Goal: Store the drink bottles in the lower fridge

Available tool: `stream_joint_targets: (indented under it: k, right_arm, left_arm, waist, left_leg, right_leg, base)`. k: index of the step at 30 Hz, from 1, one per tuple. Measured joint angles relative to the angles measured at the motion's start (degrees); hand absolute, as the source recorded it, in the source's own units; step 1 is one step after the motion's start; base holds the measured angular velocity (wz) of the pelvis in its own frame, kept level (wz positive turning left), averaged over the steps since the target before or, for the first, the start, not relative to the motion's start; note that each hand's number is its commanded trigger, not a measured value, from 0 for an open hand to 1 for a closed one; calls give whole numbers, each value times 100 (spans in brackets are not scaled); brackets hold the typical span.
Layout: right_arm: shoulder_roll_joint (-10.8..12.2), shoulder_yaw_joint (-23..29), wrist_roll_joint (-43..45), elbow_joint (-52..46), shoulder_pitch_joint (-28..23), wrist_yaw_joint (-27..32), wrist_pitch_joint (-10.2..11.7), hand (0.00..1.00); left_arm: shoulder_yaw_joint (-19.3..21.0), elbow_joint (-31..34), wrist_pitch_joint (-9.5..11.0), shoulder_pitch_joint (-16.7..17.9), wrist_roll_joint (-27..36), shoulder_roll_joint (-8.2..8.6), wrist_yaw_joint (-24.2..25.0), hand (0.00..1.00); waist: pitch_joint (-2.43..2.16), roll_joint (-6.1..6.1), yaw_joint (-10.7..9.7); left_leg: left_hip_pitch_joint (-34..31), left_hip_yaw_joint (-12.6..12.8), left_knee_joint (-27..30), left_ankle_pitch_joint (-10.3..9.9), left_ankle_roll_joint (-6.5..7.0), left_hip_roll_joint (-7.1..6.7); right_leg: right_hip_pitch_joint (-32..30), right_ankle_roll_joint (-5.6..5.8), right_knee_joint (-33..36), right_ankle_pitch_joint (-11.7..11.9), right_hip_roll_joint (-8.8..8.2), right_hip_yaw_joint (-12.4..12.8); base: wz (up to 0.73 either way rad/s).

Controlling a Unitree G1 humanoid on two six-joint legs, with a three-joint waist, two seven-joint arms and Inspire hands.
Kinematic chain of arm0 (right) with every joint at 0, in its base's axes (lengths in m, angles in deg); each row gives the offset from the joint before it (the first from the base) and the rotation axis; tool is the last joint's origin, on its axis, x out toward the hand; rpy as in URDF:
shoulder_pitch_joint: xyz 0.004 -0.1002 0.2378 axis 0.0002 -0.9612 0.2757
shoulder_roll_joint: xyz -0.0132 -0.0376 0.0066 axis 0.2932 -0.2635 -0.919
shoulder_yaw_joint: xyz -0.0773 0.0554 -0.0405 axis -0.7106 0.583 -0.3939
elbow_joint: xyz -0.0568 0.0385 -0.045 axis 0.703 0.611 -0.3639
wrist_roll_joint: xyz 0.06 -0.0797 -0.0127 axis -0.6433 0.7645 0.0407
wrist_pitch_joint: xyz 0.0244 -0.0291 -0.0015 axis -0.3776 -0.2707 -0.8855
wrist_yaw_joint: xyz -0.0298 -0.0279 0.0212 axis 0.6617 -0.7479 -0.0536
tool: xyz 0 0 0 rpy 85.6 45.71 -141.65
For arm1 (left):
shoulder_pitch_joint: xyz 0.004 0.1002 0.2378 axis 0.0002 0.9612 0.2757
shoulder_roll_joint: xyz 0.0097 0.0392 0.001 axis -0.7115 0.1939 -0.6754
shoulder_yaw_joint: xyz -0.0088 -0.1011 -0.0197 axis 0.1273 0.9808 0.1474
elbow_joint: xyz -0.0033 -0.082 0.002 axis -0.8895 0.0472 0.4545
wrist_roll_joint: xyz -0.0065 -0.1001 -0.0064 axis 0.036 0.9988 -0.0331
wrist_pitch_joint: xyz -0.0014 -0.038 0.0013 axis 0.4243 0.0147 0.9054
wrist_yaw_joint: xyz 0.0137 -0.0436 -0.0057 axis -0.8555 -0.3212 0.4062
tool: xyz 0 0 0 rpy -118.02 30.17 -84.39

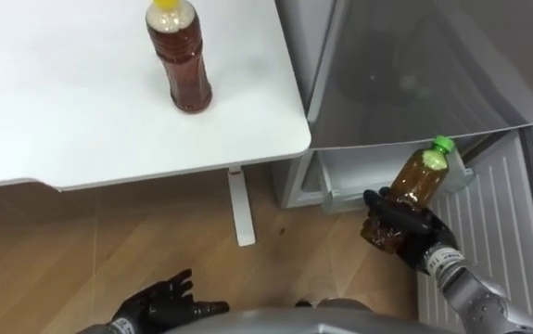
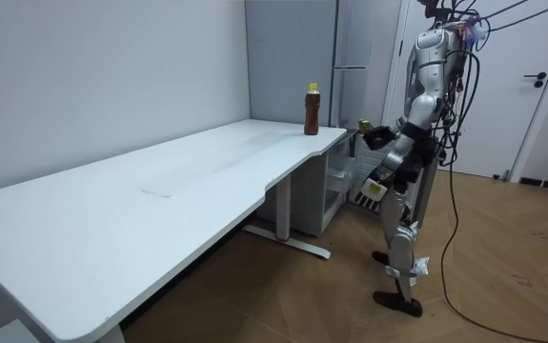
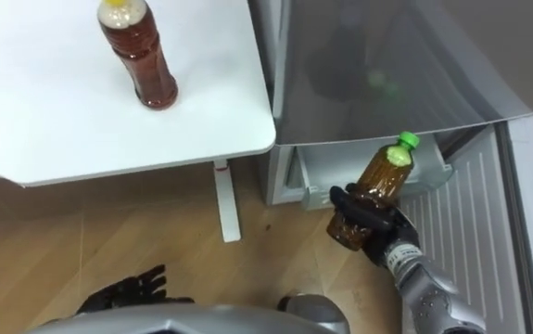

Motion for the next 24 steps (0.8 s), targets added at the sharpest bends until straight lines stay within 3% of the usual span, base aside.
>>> stream_joint_targets:
  k: [6, 10, 17, 19, 24]
  right_arm:
    - [3, 271, -16, 0, -8, 97, 16, 100]
    - [135, 639, -41, 0, -74, 212, 20, 100]
    - [228, 674, -88, 14, -106, 525, 20, 100]
    - [245, 714, -101, 27, -136, 554, 20, 100]
    - [245, 915, -66, 28, -121, 613, 17, 100]
  left_arm:
    - [588, -111, 152, 278, 227, 154, -637, 0]
    - [1056, -393, 247, 295, 224, 308, -1136, 0]
    - [1182, -665, 299, 306, 222, 308, -1589, 0]
    - [1203, -698, 298, 307, 217, 308, -1700, 0]
    - [1209, -695, 230, 259, 112, 271, -1808, 0]
  waist:
    - [0, -14, 79]
    - [-9, -11, 204]
    - [-7, -35, 272]
    - [15, -94, 251]
    - [27, -87, 193]
  left_leg:
    - [6, -27, -17, 0, 0, 13]
    - [9, -44, -24, 0, 0, 9]
    - [172, -65, -10, -2, 1, -19]
    - [107, -55, 120, -29, 41, -117]
    - [-222, 5, 500, -137, 214, -334]
  right_leg:
    - [14, -17, 2, -17, 5, -53]
    - [17, -12, 15, -36, -8, -78]
    - [205, 11, 58, -82, -65, -138]
    - [86, 63, 387, -266, -214, -150]
    - [-307, 161, 948, -385, -516, -131]
  base:
    - [3]
    - [2]
    - [6]
    - [17]
    - [7]
